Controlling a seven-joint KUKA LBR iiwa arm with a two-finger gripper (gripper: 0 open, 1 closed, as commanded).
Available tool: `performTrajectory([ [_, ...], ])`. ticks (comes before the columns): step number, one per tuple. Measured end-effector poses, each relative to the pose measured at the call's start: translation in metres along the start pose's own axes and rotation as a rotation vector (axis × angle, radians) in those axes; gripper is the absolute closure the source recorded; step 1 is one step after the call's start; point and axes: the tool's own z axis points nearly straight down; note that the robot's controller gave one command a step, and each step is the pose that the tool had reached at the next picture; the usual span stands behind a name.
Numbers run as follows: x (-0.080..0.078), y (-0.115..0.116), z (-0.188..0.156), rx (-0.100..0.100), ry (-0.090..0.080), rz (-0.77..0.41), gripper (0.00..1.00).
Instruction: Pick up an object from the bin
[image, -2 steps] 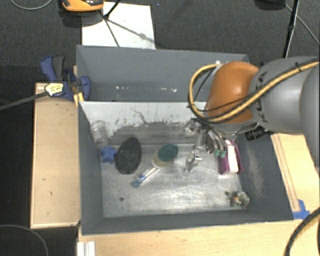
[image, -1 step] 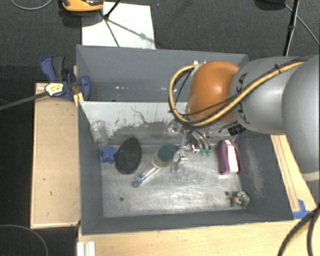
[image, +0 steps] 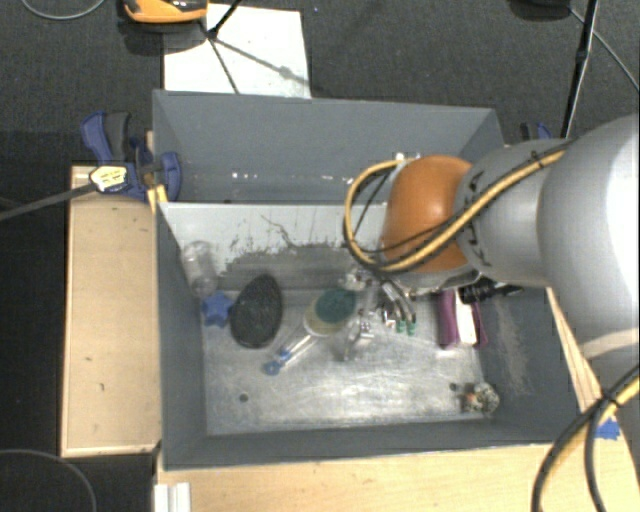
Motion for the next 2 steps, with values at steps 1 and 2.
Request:
performTrajectory([
  [1,-0.003,0.000,-0.003,0.000,-0.008,-0.003,1.00],
  [2,0.028,0.013,-0.201,0.001,-0.003,-0.006,1.00],
])
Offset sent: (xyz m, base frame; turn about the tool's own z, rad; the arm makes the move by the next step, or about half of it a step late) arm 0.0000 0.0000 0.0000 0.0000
